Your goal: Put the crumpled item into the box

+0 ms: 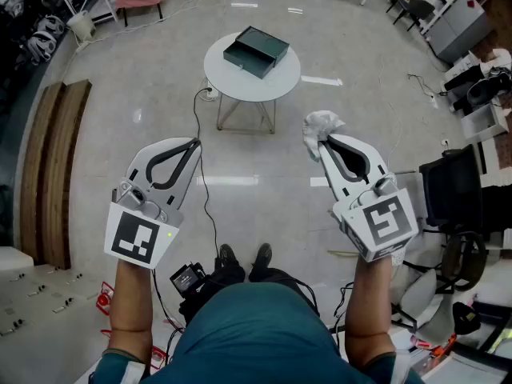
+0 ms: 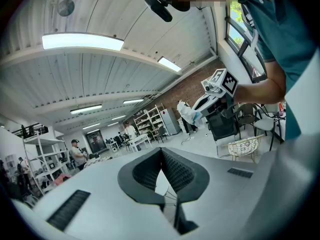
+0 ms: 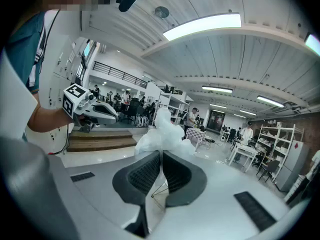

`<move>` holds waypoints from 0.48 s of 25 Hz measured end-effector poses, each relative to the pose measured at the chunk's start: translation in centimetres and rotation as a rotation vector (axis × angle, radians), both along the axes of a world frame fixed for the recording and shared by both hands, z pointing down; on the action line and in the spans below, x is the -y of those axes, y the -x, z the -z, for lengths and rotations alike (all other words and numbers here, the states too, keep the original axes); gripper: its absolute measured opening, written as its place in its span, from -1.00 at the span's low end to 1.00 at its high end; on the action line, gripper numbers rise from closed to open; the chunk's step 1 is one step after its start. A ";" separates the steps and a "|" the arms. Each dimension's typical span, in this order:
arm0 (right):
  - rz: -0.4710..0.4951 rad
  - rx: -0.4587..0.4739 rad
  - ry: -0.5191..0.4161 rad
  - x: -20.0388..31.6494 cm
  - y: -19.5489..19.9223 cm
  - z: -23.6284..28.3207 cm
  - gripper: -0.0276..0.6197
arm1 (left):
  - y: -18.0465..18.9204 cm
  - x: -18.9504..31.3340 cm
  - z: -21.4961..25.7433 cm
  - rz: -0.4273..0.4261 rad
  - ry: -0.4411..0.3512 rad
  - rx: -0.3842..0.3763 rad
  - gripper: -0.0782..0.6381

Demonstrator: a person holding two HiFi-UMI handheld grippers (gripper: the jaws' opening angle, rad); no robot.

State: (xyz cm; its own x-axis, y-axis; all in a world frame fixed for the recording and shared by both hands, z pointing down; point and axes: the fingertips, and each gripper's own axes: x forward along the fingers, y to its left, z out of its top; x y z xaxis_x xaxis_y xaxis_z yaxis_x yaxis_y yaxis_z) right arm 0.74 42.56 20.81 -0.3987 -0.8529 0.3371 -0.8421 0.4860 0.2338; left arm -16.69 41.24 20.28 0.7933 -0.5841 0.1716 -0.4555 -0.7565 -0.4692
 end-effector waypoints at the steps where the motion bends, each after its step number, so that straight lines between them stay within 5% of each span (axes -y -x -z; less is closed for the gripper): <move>1: 0.002 0.001 0.000 0.2 0.5 -0.1 -0.77 | 0.5 0.2 -0.1 0.001 0.001 0.000 -0.73; 12: 0.006 -0.009 -0.009 2.9 4.4 -0.6 -0.77 | 3.9 2.8 -0.6 -0.014 0.004 -0.014 -0.73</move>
State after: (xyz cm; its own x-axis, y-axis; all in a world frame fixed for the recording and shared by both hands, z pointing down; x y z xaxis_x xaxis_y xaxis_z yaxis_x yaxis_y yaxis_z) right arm -3.62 39.68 21.39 -0.4008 -0.8535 0.3331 -0.8368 0.4890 0.2461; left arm -20.56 38.41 20.86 0.8038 -0.5721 0.1633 -0.4511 -0.7650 -0.4597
